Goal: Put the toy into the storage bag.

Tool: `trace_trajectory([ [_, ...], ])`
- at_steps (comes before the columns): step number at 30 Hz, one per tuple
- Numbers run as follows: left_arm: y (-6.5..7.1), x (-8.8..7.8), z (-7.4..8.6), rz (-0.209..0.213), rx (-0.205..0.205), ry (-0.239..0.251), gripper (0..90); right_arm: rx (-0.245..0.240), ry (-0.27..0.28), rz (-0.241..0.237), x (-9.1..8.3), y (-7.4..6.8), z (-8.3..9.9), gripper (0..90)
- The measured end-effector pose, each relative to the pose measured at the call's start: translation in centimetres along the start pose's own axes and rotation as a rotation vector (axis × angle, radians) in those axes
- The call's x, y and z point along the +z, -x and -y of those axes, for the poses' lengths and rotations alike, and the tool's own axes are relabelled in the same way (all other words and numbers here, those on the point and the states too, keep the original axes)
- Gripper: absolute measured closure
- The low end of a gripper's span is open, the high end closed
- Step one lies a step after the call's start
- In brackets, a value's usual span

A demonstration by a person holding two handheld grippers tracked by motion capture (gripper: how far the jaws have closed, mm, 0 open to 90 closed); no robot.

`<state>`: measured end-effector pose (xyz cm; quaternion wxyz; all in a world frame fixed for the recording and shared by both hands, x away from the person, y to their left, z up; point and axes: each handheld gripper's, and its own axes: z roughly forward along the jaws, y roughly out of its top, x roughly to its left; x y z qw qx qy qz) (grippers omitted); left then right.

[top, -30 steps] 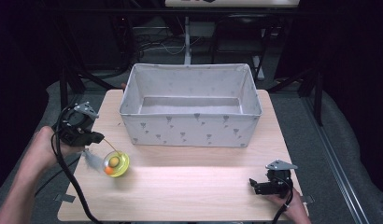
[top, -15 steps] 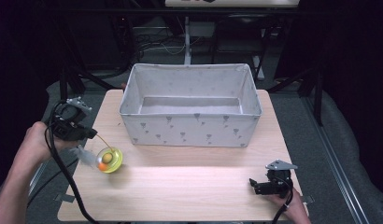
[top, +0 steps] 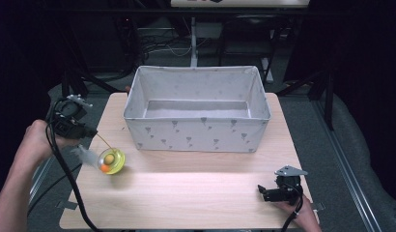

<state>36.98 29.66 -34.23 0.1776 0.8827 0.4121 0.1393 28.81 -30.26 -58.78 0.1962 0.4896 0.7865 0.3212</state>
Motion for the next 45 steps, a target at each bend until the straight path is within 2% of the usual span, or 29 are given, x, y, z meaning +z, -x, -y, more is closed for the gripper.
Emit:
trace_trajectory([
  [13,-1.7,-0.1,-1.8,-0.012,-0.019,-0.031,88.2,-0.002,-0.002,0.000,0.0,0.0,0.0,0.0],
  [25,-2.7,-0.4,-3.6,-0.016,-0.025,-0.060,88.2,-0.002,0.000,0.000,0.0,0.0,0.0,0.0],
  [45,-4.3,-2.5,-6.0,-0.062,-0.034,-0.072,88.2,-0.003,0.000,-0.001,0.0,0.0,0.0,0.0],
])
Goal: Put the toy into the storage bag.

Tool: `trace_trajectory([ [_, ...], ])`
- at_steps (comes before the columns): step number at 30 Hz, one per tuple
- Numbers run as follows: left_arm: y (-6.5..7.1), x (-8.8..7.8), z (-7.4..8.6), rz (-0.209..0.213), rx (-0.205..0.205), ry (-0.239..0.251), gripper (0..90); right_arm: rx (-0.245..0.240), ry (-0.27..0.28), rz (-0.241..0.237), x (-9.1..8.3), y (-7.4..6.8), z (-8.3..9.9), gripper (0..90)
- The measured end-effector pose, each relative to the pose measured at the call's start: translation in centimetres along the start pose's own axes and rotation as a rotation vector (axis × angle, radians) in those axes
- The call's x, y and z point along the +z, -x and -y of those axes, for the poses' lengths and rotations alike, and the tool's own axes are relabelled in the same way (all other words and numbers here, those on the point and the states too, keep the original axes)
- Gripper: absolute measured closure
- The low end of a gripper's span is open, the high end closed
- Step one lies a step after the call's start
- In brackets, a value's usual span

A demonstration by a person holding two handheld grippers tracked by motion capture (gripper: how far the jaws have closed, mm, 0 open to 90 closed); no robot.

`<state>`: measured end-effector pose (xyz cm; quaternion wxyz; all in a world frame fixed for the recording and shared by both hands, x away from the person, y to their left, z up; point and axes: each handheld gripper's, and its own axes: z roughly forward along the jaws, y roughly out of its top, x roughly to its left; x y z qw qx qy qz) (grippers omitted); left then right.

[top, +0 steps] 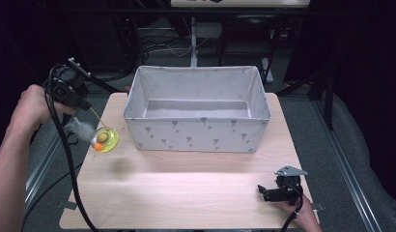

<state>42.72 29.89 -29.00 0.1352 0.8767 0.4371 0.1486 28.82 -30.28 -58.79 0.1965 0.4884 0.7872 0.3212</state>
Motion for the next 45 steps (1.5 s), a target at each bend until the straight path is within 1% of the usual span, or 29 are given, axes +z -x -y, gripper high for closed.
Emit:
trace_trajectory([
  [4,-0.3,-0.4,-0.4,-0.008,-0.012,0.005,88.2,0.000,0.000,0.000,0.0,0.0,0.0,0.0],
  [6,-0.6,-0.7,-0.6,-0.023,-0.021,0.006,88.2,0.000,0.000,0.000,0.0,0.0,0.0,0.0],
  [9,-0.9,-0.9,-0.9,-0.026,-0.034,0.010,88.2,0.003,0.003,0.000,0.0,0.0,0.0,0.0],
  [12,-1.0,-1.2,-1.3,-0.030,-0.030,0.009,88.2,-0.002,-0.002,0.000,0.0,0.0,0.0,0.0],
  [16,-1.2,-1.6,-1.9,-0.039,-0.038,0.016,88.2,0.003,0.004,0.000,0.0,0.0,0.0,0.0],
  [20,-1.6,-2.1,-2.5,-0.053,-0.048,0.010,88.2,0.000,0.000,0.000,0.0,0.0,0.0,0.0],
  [26,-2.1,-2.8,-3.1,-0.062,-0.064,0.018,88.2,0.000,0.000,0.000,0.0,0.0,0.0,0.0],
  [29,-2.3,-2.9,-3.5,-0.059,-0.073,0.020,88.2,0.004,0.004,0.000,0.0,0.0,0.0,0.0],
  [33,-2.6,-3.2,-3.9,-0.067,-0.081,0.020,88.2,0.003,0.004,0.000,0.0,0.0,0.0,0.0],
  [38,-2.8,-3.7,-4.5,-0.077,-0.077,0.025,88.2,0.000,-0.001,0.000,0.0,0.0,0.0,0.0],
  [45,-2.7,-4.7,-5.5,-0.091,-0.071,0.031,88.2,0.003,0.003,0.000,0.0,0.0,0.0,0.0],
])
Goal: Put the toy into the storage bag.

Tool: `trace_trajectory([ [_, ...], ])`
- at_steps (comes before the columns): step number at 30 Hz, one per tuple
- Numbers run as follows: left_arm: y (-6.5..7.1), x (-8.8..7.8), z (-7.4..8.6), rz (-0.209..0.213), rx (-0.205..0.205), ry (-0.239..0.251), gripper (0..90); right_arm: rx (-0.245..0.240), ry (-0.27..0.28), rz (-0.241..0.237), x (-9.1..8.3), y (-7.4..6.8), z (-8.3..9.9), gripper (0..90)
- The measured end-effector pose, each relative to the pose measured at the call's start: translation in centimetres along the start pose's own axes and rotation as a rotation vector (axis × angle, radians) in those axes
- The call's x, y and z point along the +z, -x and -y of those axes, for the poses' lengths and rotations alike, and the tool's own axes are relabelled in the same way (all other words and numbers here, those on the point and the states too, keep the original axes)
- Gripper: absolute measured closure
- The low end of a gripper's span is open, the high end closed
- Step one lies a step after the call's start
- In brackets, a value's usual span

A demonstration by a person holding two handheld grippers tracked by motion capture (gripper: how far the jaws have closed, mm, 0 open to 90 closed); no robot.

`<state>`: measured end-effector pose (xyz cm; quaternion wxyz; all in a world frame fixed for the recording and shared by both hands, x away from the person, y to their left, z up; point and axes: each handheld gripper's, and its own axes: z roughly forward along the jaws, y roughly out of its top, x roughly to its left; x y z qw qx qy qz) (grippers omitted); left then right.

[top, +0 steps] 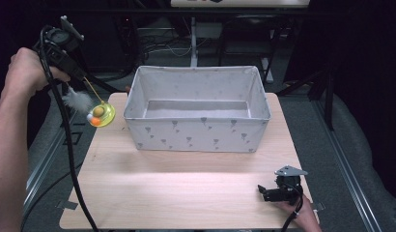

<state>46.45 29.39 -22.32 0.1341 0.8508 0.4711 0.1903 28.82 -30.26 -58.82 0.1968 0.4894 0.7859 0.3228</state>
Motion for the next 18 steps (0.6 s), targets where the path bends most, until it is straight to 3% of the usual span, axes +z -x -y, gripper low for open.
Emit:
trace_trajectory([
  [18,0.1,-3.4,-2.3,-0.034,0.013,0.057,88.2,0.000,0.001,0.000,0.0,0.0,0.0,0.0],
])
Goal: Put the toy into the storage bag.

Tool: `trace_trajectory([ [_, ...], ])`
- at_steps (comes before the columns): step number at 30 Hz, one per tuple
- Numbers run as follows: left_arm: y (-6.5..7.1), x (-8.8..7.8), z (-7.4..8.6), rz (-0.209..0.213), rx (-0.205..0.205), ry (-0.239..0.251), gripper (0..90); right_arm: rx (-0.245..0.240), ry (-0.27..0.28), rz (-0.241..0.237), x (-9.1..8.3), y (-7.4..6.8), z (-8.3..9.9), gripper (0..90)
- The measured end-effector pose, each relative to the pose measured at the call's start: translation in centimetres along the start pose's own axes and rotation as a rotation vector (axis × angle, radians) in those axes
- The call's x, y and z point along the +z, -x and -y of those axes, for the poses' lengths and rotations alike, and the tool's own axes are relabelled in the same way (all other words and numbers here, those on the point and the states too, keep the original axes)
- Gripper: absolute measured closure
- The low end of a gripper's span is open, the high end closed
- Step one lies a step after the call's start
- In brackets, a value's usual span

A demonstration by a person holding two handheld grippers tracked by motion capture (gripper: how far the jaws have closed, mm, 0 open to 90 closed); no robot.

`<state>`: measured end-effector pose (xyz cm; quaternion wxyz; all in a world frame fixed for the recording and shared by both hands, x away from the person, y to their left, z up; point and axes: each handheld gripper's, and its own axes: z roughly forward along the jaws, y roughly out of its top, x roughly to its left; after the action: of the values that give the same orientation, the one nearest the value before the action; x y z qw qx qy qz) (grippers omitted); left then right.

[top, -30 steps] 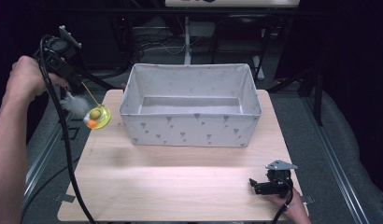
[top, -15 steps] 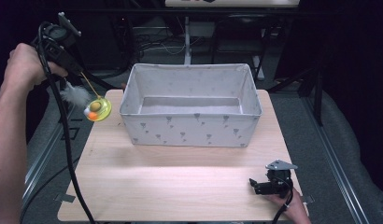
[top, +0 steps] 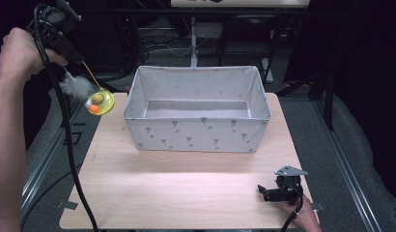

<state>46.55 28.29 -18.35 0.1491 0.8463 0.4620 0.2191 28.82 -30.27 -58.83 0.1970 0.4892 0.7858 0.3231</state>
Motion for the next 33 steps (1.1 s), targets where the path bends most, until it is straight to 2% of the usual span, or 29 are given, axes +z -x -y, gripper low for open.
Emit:
trace_trajectory([
  [6,0.2,-1.2,-1.0,-0.008,0.014,0.023,88.2,0.000,-0.001,0.000,0.0,0.0,0.0,0.0],
  [18,1.7,-2.9,-3.3,-0.025,0.046,0.053,88.2,-0.001,-0.002,0.001,0.0,0.0,0.0,0.0],
  [23,2.4,-3.1,-4.1,-0.019,0.066,0.066,88.2,-0.001,-0.002,0.001,0.0,0.0,0.0,0.0],
  [33,4.0,-2.9,-5.6,0.005,0.121,0.060,88.2,-0.003,0.000,0.001,0.0,0.0,0.0,0.0],
])
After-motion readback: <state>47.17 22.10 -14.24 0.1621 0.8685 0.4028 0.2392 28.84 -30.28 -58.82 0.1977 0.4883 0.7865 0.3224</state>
